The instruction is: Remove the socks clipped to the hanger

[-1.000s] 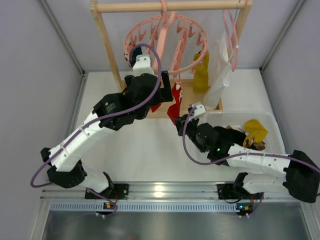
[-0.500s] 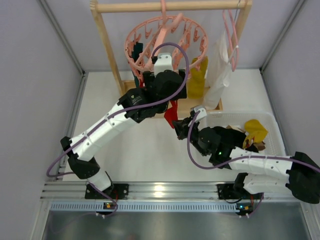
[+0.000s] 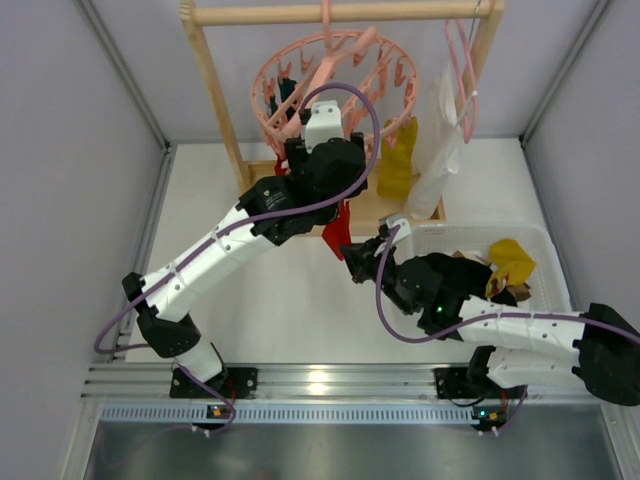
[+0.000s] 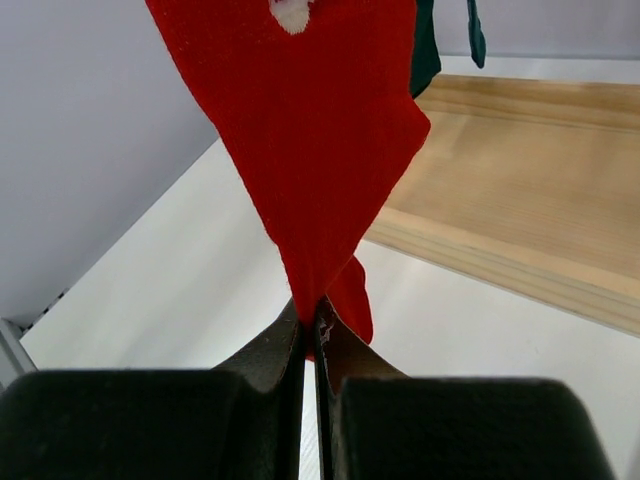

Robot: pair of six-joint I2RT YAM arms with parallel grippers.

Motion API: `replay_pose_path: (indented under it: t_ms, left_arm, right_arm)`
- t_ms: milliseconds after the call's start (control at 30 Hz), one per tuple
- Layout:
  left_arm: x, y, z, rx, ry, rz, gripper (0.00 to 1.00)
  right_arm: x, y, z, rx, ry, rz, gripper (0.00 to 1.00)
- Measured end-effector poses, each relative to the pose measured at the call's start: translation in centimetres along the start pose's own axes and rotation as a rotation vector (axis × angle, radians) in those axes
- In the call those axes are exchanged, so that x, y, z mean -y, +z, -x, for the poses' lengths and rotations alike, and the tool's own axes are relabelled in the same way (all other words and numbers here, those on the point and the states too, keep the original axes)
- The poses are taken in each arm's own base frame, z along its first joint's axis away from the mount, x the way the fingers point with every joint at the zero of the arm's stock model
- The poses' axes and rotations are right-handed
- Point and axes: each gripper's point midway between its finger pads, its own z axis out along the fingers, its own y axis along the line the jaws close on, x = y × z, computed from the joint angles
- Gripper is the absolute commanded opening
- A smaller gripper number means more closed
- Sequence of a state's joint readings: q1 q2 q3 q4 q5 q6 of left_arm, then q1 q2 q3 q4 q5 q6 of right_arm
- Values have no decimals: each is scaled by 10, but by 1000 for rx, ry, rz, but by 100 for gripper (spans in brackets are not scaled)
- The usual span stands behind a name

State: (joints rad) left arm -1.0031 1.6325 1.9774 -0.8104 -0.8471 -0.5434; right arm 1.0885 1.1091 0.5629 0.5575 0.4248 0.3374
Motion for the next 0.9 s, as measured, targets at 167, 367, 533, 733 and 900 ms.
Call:
replay_pose_path:
  t_ms: [167, 367, 533, 733, 900]
  left_arm:
    - [-4, 1, 4, 19, 3, 23, 76]
    - [-7, 4, 11, 48, -1, 46, 58]
    - [-5, 8, 9, 53, 7, 54, 52]
    - [-4, 11, 6, 51, 17, 57, 45]
    - [-4, 13, 6, 52, 20, 60, 28]
  right_arm:
    - [-3, 1, -1, 1, 3, 12, 0]
    - [-8, 1, -2, 1, 5, 26, 0]
    - [-11, 0, -3, -1, 6, 36, 0]
    - [-14, -1, -3, -3, 8, 48, 0]
    - [-16, -1, -4, -5, 7, 54, 0]
